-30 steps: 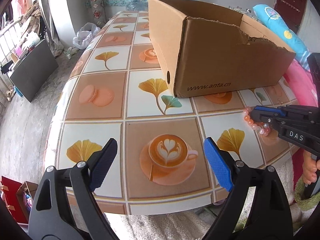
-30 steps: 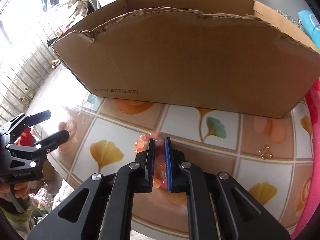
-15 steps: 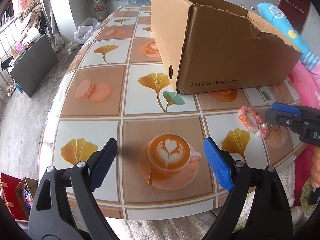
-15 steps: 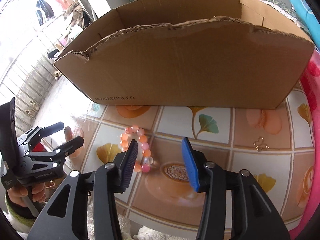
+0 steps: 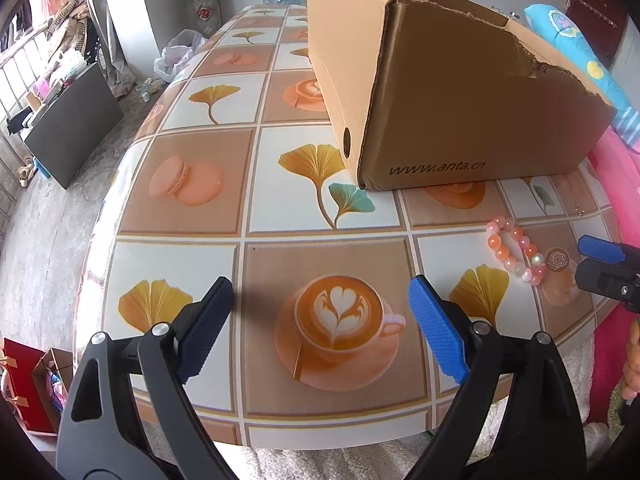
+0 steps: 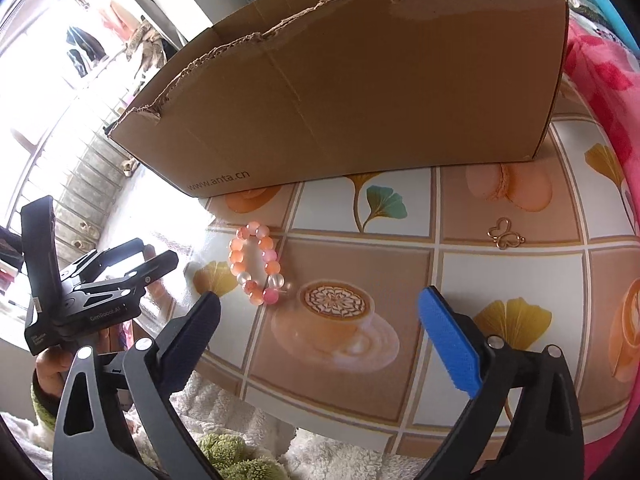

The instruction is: Organize jewelry

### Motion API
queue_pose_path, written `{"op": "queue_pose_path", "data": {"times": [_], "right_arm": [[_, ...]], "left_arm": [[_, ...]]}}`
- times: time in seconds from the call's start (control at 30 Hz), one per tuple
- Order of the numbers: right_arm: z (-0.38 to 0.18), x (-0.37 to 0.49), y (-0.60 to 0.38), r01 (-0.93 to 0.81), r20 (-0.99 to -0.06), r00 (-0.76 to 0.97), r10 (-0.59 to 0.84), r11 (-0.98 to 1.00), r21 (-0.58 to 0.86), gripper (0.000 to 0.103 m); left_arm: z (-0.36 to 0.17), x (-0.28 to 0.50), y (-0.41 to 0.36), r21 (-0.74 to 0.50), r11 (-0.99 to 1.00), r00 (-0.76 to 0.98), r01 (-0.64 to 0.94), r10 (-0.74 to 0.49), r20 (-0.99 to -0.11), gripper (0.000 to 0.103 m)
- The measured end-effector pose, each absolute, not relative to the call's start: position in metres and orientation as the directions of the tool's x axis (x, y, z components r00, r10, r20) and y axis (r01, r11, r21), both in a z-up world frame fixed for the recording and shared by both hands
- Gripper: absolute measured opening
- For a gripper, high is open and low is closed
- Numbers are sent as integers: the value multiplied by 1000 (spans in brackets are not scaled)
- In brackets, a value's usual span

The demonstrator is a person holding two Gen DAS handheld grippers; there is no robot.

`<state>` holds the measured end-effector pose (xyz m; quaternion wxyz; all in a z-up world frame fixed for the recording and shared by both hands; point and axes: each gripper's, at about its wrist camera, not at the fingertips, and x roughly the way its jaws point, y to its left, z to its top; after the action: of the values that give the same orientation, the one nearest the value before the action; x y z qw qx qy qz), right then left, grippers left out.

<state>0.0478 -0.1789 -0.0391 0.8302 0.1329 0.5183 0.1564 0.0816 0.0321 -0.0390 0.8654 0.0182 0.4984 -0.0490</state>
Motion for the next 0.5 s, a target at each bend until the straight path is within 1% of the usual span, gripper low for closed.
{"op": "queue_pose_path", "data": {"times": [0.2,0.5], "right_arm": [[-42,43,-188,-97,-777,452,439,890,446,97],[-40,48,-183,-168,-807,398,436,900,403,97]], "left_arm": [[-40,80,31,-10,995,502,100,-59,-863,86],[-41,79,26,14,996,505,83,-30,-863,87]]}}
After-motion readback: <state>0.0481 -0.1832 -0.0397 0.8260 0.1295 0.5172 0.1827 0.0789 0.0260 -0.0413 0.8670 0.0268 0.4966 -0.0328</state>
